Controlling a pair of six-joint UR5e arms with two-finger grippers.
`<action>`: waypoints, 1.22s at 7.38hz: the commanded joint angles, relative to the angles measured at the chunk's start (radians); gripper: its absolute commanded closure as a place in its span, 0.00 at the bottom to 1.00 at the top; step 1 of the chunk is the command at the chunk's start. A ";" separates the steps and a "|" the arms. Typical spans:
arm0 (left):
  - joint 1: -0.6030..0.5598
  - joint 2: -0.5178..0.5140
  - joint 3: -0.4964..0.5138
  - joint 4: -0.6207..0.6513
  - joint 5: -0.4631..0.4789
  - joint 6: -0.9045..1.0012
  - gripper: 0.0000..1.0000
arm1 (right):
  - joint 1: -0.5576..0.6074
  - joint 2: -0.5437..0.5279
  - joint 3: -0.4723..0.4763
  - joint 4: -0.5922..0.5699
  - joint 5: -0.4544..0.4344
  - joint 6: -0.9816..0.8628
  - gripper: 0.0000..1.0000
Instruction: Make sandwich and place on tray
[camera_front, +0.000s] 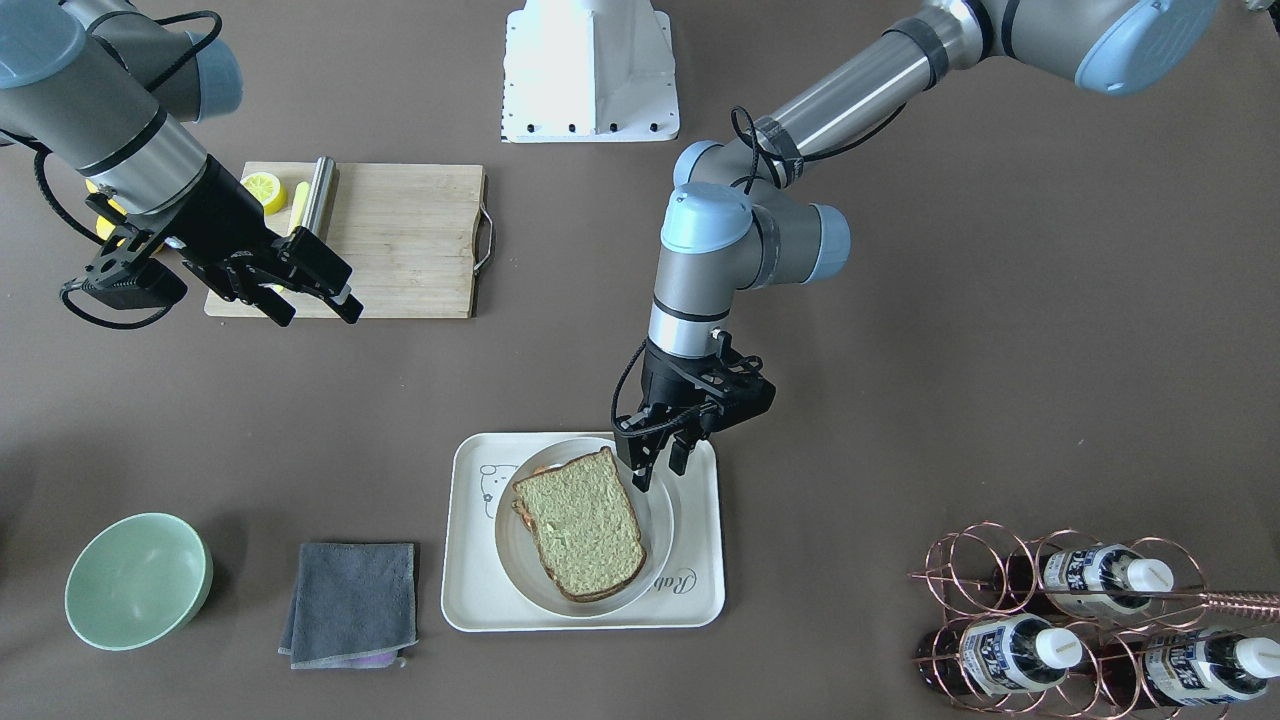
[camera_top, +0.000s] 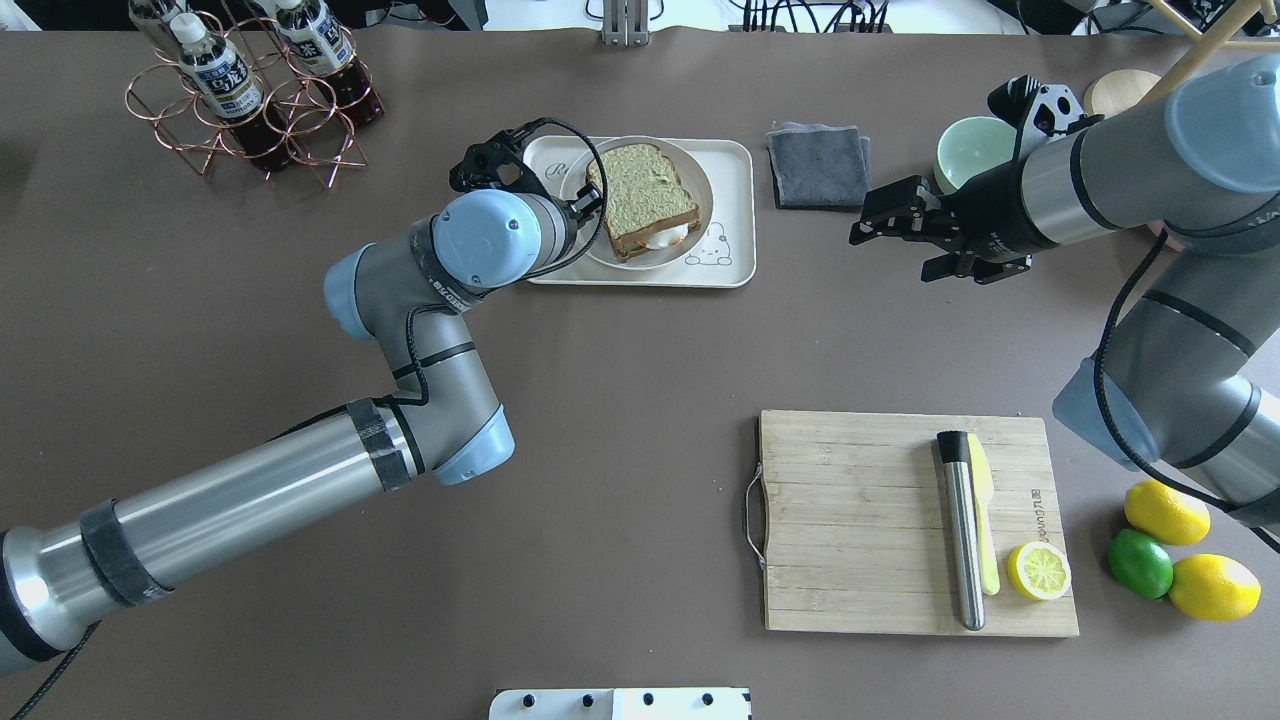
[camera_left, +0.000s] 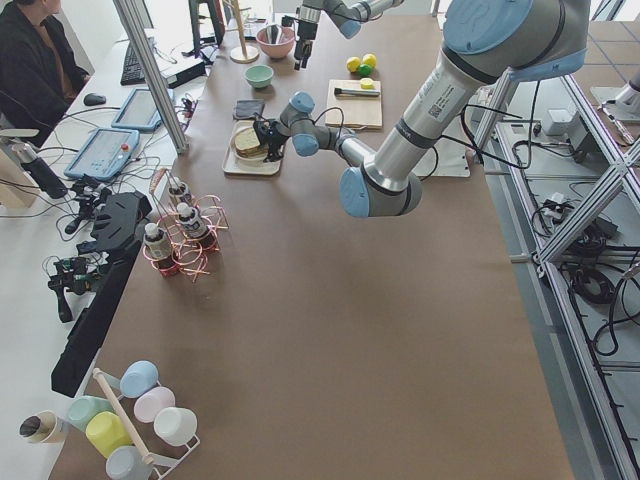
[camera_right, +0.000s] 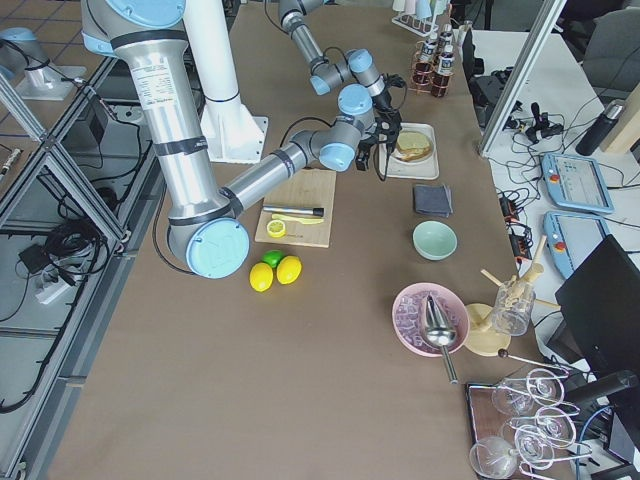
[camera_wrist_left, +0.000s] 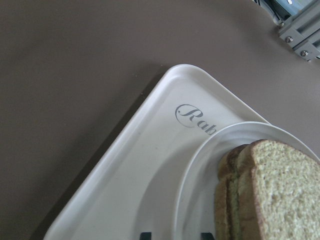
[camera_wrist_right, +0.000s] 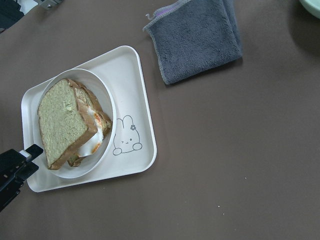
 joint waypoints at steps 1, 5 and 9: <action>-0.037 0.044 -0.111 -0.004 -0.019 0.109 0.02 | 0.005 -0.006 0.009 0.002 -0.001 -0.009 0.00; -0.078 0.150 -0.341 0.100 -0.112 0.272 0.02 | 0.031 -0.007 0.009 0.033 -0.035 -0.023 0.00; -0.093 0.317 -0.541 0.093 -0.122 0.349 0.02 | 0.030 -0.035 0.000 0.020 -0.085 -0.035 0.00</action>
